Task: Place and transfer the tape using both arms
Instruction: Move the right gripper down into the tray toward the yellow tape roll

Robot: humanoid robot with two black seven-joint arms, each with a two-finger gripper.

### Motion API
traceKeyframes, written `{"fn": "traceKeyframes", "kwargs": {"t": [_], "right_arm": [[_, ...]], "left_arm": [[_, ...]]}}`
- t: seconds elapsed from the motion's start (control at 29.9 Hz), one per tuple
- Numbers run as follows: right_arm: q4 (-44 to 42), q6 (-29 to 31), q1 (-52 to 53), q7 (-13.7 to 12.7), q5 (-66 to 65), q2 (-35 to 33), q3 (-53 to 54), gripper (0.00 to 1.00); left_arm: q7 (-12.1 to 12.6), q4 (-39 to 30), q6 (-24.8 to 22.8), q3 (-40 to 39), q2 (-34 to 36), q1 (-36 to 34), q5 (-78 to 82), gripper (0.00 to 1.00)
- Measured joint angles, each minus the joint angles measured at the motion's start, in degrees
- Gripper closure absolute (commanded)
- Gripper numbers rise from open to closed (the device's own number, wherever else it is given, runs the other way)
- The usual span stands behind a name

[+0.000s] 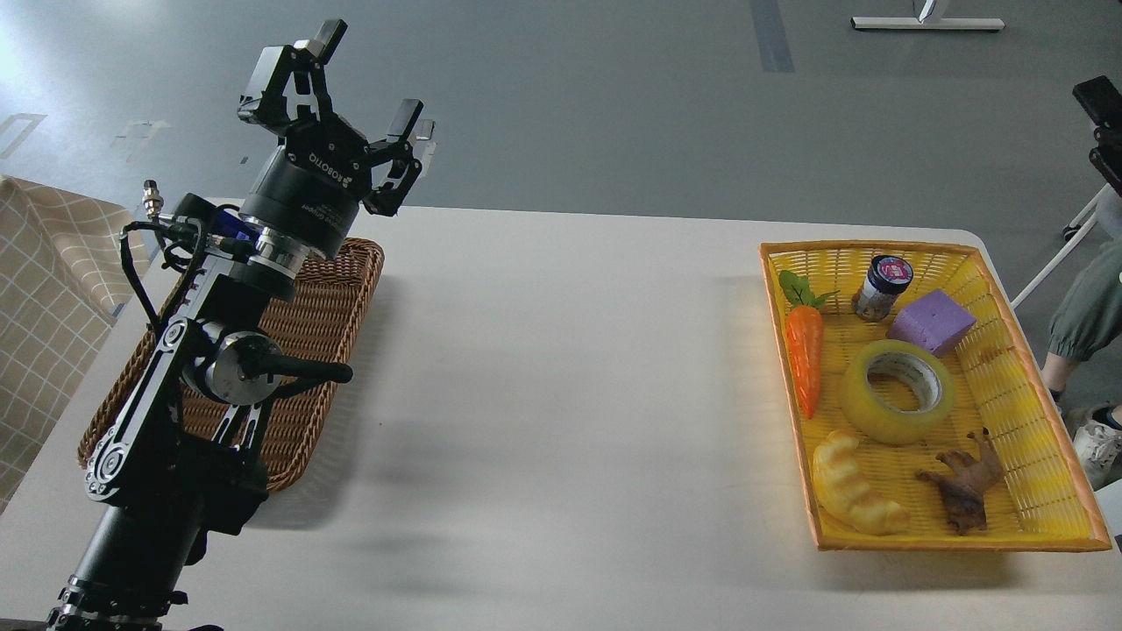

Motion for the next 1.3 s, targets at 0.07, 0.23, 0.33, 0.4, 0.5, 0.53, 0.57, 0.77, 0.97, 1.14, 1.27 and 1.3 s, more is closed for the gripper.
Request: {"fn": "traceKeyframes", "kwargs": {"t": [0.07,0.23,0.33,0.4,0.5,0.53,0.57,0.77,0.97,1.14,1.27,1.3], "right_arm": [[1.5,0.1,0.0,0.0,0.0,1.5,1.6,0.0],[1.8,0.3,-1.8,-0.7,-0.3,-4.1,2.0,0.0],[1.7,0.9,-5.4,-0.7,-0.9,-9.0,1.4,0.0],[1.6,1.1,-7.7,-0.7,-1.9,-13.6,0.7,0.0],[1.0,1.3,-9.0,-0.7,-5.6,-18.9,-1.6,0.0],[0.8,1.3,-9.2,-0.6,-7.0,-19.7,-2.4,0.0],[0.6,1.4,-9.4,-0.6,-8.4,-20.3,-3.1,0.0],[-4.0,4.2,-9.4,-0.7,-24.6,-21.0,-12.5,0.01],[-6.4,4.7,-9.0,-1.0,-41.1,-17.2,-21.2,0.0],[-8.2,6.5,-8.4,-0.5,-45.7,-15.2,-24.5,0.0],[-10.2,7.0,-8.1,-0.4,-50.2,-14.1,-26.8,0.0],[-10.9,7.1,-8.0,-0.4,-50.9,-13.6,-27.2,0.0]], "left_arm": [[0.0,0.0,-0.1,0.0,0.0,0.0,0.0,0.02],[0.0,0.0,-0.1,0.0,-0.1,0.0,0.0,0.02],[0.0,0.1,-0.1,0.1,-0.2,0.1,0.0,0.02],[0.0,0.1,-0.2,0.2,-0.1,0.2,0.1,0.02],[0.0,0.1,-0.6,0.5,0.1,0.3,0.1,0.02],[0.0,0.1,-0.7,0.5,0.1,0.3,0.1,0.02],[0.0,0.1,-0.7,0.5,0.1,0.4,0.1,0.02],[0.0,0.0,-0.7,0.4,0.1,0.5,0.1,0.02],[0.0,0.1,-0.7,0.1,0.3,0.6,0.0,0.02],[0.0,1.7,-0.7,0.0,0.4,0.6,0.0,0.02],[-0.1,3.1,-0.7,0.0,0.4,0.5,0.0,0.02],[-0.4,3.4,-0.7,0.0,0.4,0.4,0.0,0.02]]}}
